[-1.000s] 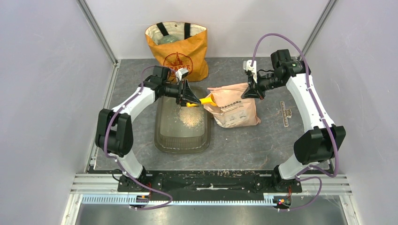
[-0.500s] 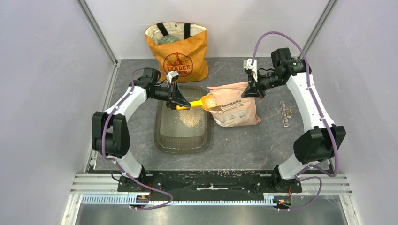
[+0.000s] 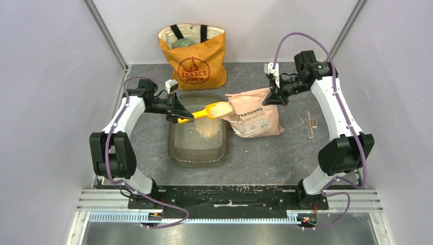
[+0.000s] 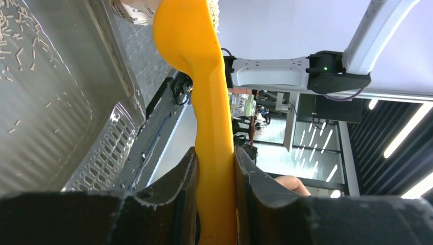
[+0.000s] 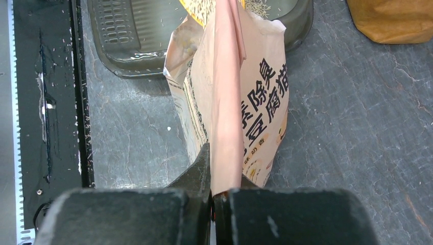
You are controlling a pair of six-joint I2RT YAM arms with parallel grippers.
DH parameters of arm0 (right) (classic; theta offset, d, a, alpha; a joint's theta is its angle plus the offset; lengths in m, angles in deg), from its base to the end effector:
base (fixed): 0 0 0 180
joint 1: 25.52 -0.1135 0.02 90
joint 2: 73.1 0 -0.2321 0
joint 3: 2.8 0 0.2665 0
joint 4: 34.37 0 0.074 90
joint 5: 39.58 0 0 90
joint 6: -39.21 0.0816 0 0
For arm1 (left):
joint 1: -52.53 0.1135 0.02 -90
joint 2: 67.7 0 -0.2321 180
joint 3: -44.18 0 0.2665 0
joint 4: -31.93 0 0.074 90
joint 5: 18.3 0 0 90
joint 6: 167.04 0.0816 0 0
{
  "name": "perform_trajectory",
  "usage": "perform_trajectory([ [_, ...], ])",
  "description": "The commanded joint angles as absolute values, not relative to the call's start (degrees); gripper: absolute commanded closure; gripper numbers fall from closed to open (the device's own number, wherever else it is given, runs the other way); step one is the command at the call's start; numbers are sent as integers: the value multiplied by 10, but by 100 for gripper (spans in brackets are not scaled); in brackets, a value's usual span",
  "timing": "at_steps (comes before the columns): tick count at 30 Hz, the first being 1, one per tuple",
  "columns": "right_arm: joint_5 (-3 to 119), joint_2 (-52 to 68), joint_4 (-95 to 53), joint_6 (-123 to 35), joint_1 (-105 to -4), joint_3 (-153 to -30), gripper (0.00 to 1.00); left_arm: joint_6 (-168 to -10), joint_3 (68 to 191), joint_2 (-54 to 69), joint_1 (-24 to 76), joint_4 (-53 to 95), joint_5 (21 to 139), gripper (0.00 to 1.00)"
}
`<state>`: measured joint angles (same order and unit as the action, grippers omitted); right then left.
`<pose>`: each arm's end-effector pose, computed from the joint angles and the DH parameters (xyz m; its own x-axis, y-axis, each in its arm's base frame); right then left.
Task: Fill the litter box with clean litter
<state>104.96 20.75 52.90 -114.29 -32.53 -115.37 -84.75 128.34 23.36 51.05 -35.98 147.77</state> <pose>0.3218 0.1065 0.3177 -0.0843 -0.5335 -0.8416 -0.9902 0.1390 0.0110 0.3113 -0.0873 0.2232 -0.9910 -0.0067 -0.1340 0.1287 0.2353 -0.9634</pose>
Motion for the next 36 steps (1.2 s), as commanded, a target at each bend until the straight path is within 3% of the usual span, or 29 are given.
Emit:
perform_trajectory([
  [1,1125,197,509,-1149,-329,-1207,100,-746,1293,199,553,-456,1544,98],
  [9,1124,216,522,-1149,-332,-1231,100,-710,1269,171,616,-505,1527,98],
  [18,1118,216,527,-1152,-331,-1235,100,-816,1296,156,629,-446,1271,98],
  [30,1111,210,527,-1152,-333,-1224,100,-775,1383,126,451,-453,918,98],
  [36,1112,210,526,-1151,-333,-1224,100,-725,1432,128,373,-483,808,98],
])
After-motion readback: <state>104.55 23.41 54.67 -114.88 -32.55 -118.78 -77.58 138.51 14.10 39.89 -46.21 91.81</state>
